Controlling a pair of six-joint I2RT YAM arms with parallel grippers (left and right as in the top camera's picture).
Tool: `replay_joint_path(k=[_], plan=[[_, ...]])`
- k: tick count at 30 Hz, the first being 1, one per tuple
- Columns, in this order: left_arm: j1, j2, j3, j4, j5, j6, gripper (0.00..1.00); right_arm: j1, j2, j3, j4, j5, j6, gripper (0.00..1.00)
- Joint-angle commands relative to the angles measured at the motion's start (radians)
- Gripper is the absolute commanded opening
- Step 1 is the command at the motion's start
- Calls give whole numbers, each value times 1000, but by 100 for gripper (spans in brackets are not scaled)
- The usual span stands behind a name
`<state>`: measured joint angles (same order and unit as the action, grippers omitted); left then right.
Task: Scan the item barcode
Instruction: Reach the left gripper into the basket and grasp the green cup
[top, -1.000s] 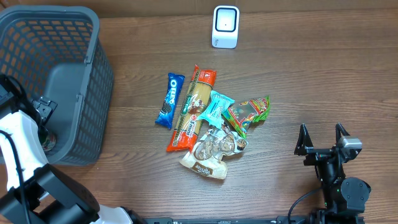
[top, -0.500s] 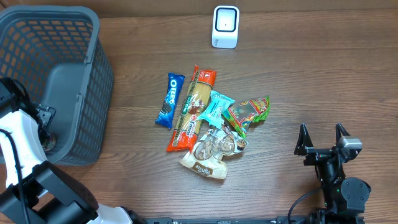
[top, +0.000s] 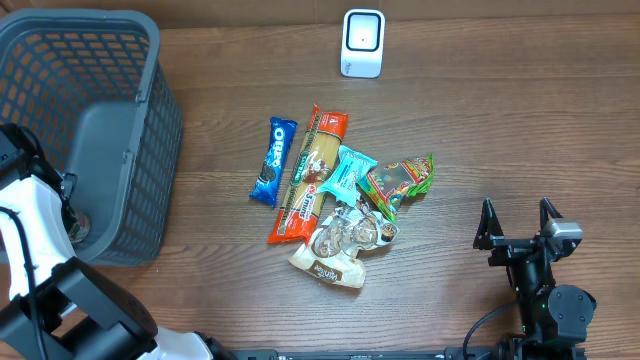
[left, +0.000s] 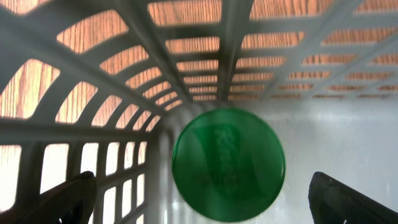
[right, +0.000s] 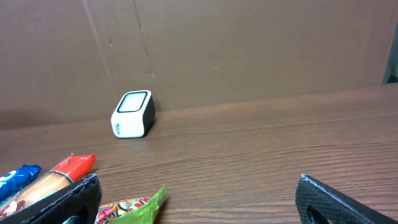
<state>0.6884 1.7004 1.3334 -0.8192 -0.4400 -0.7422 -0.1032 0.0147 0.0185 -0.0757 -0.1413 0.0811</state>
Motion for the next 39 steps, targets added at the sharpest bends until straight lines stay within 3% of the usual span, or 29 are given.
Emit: replay_joint_path(k=[1, 11, 17, 27, 33, 39], plan=[[12, 56, -3, 20, -38, -32, 100, -3, -10, -11, 4, 9, -3, 100], [12, 151, -3, 65, -31, -12, 100, -3, -10, -11, 4, 9, -3, 100], [11, 151, -3, 111, -30, 13, 70, -3, -10, -11, 4, 9, -3, 100], [12, 171, -3, 125, -18, 13, 70, -3, -10, -11, 4, 9, -3, 100], [11, 192, -3, 123, 4, 14, 58, -3, -10, -11, 4, 9, -3, 100], [10, 192, -3, 125, 16, 18, 36, -3, -10, -11, 4, 9, -3, 100]])
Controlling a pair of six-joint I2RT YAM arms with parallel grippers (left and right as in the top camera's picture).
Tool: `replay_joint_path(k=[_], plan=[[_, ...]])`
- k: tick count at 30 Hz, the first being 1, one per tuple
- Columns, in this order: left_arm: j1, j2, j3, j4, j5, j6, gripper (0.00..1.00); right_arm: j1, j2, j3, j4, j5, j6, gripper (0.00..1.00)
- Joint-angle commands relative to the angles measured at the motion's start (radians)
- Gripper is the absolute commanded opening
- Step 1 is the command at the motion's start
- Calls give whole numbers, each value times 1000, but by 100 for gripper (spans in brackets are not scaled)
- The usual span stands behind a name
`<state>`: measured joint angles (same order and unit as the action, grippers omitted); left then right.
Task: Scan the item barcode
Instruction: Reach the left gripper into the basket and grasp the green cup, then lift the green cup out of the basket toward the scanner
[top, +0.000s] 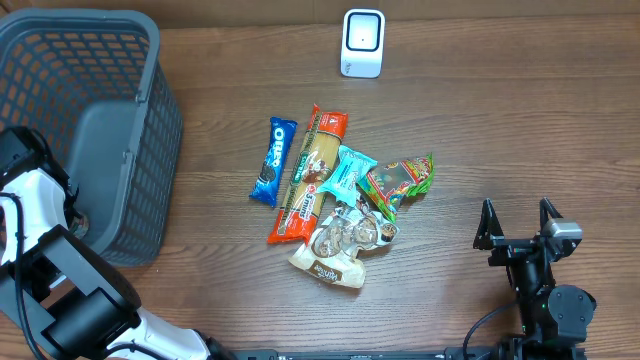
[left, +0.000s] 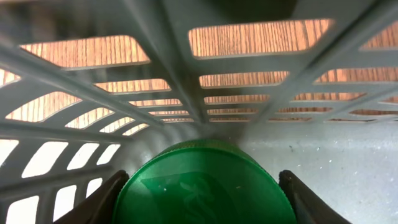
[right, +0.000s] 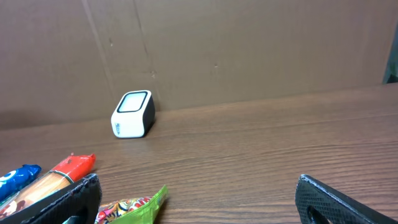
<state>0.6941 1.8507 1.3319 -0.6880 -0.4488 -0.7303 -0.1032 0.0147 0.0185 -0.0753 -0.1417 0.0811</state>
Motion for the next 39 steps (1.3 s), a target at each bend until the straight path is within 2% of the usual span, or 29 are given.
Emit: replay_joint_path(k=[1, 11, 17, 21, 27, 32, 39], plan=[[3, 42, -2, -6, 32, 13, 34, -3, -10, -11, 3, 9, -3, 100], [-23, 42, -2, -2, 49, 30, 32, -3, -10, -11, 3, 9, -3, 100], [-37, 39, -1, 6, 58, 55, 25, -3, -10, -11, 3, 9, -3, 100], [-37, 32, 0, 5, 61, 58, 21, -3, -9, -11, 3, 9, -3, 100], [-40, 6, 0, 8, 97, 79, 4, -3, -9, -11, 3, 9, -3, 100], [-46, -42, 0, 6, 110, 85, 4, -3, -9, -11, 3, 9, -3, 100], [-71, -171, 5, 8, 120, 168, 4, -3, -9, -11, 3, 9, -3, 100]])
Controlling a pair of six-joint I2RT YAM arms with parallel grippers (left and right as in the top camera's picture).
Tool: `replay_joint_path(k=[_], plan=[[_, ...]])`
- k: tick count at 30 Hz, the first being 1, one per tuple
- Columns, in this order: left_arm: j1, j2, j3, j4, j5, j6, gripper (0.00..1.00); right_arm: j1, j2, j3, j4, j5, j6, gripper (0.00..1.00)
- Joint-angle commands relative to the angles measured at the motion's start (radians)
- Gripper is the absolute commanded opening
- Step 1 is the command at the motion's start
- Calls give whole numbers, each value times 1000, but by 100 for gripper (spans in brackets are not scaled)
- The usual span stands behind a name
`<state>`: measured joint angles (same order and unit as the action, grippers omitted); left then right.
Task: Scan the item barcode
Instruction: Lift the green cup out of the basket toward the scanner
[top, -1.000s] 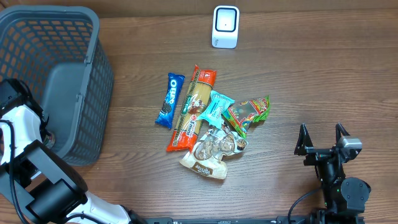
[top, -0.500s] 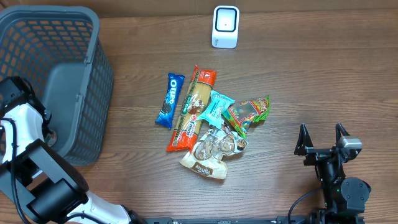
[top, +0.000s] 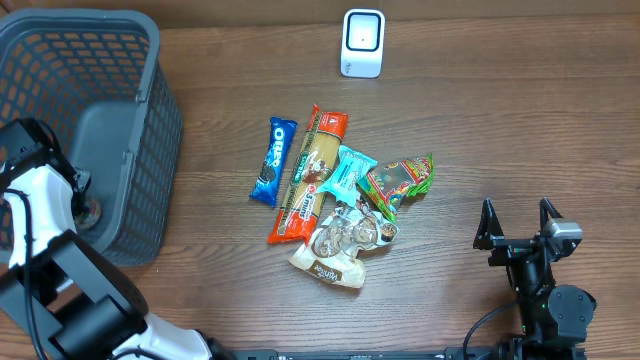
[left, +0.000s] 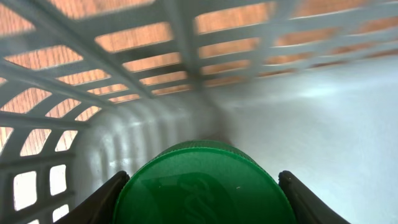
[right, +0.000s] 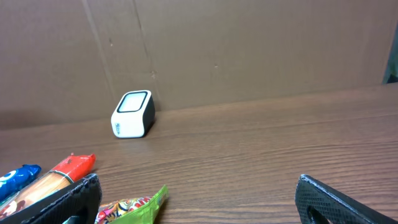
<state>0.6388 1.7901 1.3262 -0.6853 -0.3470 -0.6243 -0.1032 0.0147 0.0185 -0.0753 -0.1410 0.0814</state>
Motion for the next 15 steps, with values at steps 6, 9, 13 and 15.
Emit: replay_joint_path(k=[6, 9, 13, 15], plan=[[-45, -228, 63, -4, 107, 178, 4, -3, -9, -11, 3, 8, -3, 100], [-69, -280, 126, -47, 129, 212, 4, -3, -9, -11, 3, 8, -3, 100], [-116, -330, 256, -117, 151, 294, 4, -3, -9, -11, 3, 8, -3, 100], [-146, -348, 331, -150, 151, 338, 4, -3, -9, -11, 3, 8, -3, 100]])
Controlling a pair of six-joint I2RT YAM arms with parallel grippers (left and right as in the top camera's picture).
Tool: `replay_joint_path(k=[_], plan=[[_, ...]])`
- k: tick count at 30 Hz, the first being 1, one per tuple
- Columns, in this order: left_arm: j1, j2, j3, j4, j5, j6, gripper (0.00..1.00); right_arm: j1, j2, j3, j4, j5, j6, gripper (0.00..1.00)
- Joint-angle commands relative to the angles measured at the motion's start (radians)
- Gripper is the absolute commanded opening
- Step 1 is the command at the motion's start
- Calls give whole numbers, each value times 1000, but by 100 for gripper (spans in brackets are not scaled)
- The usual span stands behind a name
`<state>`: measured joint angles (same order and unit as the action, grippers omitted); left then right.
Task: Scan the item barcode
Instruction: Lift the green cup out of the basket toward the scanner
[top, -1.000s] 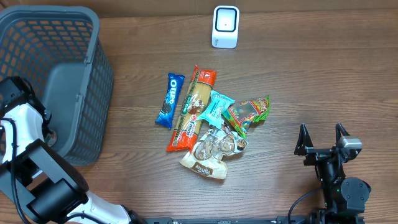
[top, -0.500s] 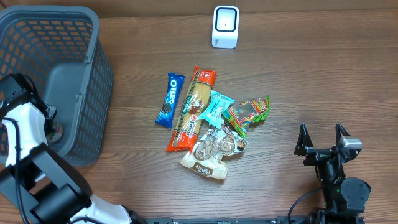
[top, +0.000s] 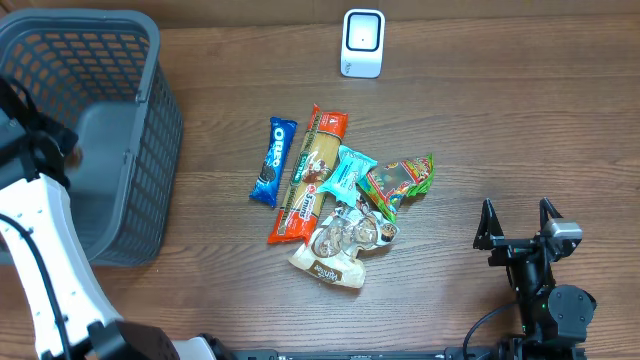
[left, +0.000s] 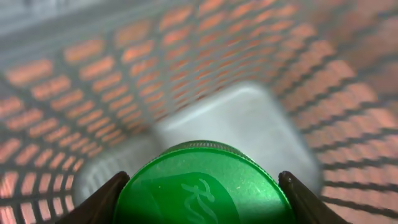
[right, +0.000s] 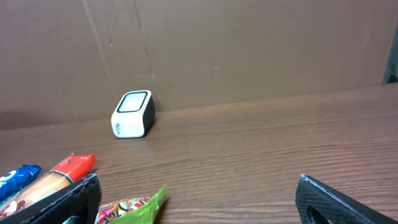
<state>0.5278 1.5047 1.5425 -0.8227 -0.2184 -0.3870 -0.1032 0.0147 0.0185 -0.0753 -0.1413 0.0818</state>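
Observation:
A container with a round green lid (left: 202, 190) fills the bottom of the left wrist view, and my left gripper (left: 203, 179) is shut on it. The container hangs above the floor of the grey basket (left: 249, 118). From overhead the left gripper (top: 68, 150) is over the basket (top: 150, 60) at the far left; the container itself is hidden there. The white scanner (top: 362, 42) stands at the back middle, also visible as the scanner (right: 132, 114) in the right wrist view. My right gripper (top: 517, 222) rests open at the front right, nothing between its fingers (right: 326, 199).
A pile of snacks lies mid-table: a blue Oreo pack (top: 273, 160), a long orange pasta pack (top: 310, 175), a teal bar (top: 345, 172), a green snack bag (top: 400, 180) and a clear bag (top: 345, 240). A cardboard wall (right: 249, 43) stands behind the scanner.
My left gripper, still shut on the green-lidded container, has risen: the basket floor and walls now look much farther below. The right arm has not moved.
First my left gripper was open low inside the basket, with the green lid ahead of it. Then the lid sat between the fingers near the basket floor, and stayed held there. Now the container is held high above the basket floor.

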Motion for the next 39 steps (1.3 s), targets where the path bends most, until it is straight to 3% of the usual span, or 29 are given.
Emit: replay_joint_path(k=[1, 11, 23, 33, 39], plan=[[-51, -70, 150, -26, 23, 122, 4, -3, -9, -11, 3, 9, -4, 100], [-336, -100, 473, -126, 56, 288, 4, -3, -8, -11, 3, 9, -4, 100], [-867, -5, 497, -172, 71, 351, 4, -3, -8, -11, 3, 9, -4, 100], [-1031, 256, 497, -122, 193, 365, 4, -3, -8, -11, 3, 9, -4, 100], [-1092, 410, 497, -62, 189, 360, 4, -3, -8, -11, 3, 9, -4, 100]])
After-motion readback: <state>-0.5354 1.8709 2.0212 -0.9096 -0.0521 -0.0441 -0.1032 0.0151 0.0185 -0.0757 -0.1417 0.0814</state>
